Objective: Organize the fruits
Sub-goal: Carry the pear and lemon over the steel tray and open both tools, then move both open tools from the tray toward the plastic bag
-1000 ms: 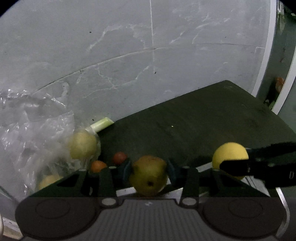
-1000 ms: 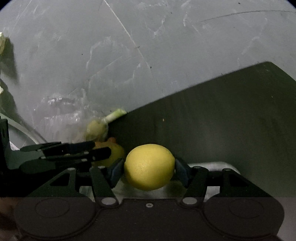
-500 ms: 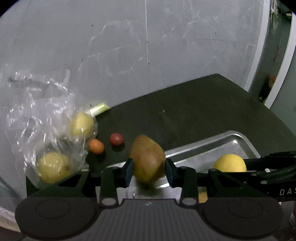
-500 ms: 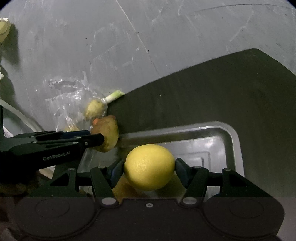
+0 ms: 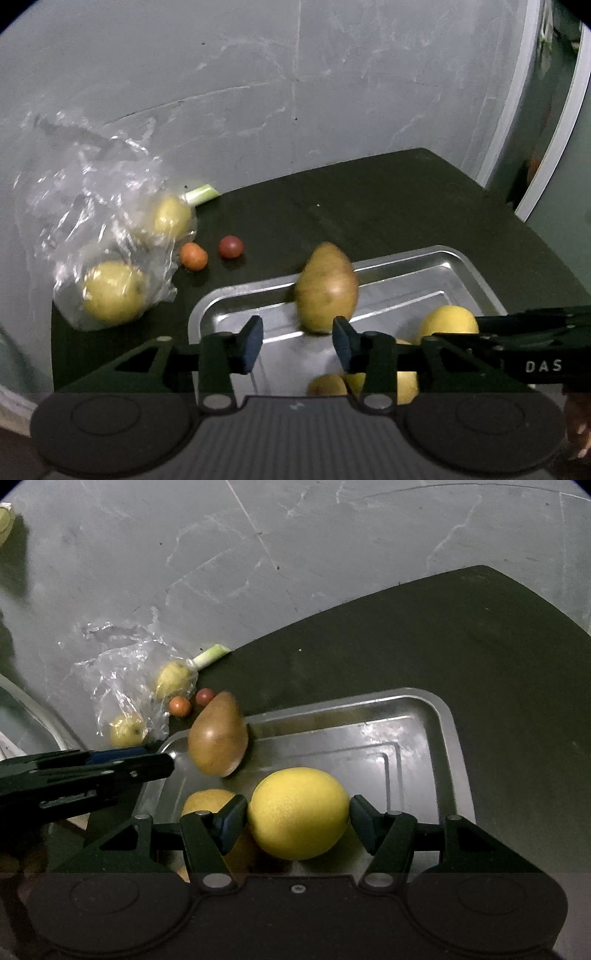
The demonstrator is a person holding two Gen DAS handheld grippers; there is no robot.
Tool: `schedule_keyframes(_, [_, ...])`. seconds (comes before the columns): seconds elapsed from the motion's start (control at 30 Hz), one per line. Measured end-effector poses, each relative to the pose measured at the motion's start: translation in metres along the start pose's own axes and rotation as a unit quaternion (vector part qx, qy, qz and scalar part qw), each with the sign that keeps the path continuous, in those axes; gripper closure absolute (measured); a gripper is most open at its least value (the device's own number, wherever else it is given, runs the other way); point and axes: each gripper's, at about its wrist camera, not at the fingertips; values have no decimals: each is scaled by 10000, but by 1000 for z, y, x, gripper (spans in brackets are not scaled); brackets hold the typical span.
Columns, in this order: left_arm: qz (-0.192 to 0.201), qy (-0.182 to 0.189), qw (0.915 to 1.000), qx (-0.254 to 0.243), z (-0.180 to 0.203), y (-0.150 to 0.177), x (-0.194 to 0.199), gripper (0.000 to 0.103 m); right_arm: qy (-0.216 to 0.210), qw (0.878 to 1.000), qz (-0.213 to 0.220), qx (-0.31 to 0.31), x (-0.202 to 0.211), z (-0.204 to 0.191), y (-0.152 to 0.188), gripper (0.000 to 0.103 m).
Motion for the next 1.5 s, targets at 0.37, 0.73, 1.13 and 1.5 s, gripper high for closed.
schedule_keyframes(0.37, [177,-21,9962,851,-16,30,47,15,4,9988,108,488,40,-14,2,18])
schedule_keyframes(0.73, [-8,-44,9952,979,-29,60,78,3,137,9923,-719,999,66,-28,27,4])
schedule_keyframes(1.13, [-656,-224,9885,1345,-45,82,81,2,867,9728,-1390,1641,60,-35,33,3])
schedule_keyframes(1.5, [-769,-622,9806,1692,-66,80,77,2,1124,9680,-1109,1949,54,-41,20,1])
Point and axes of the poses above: each gripper's, at about its wrist camera, not at the fingertips, and x roughly against the way its jaws point, z to its right, y to its underside, and after that the axes turned 5 degrees about z, right-handed
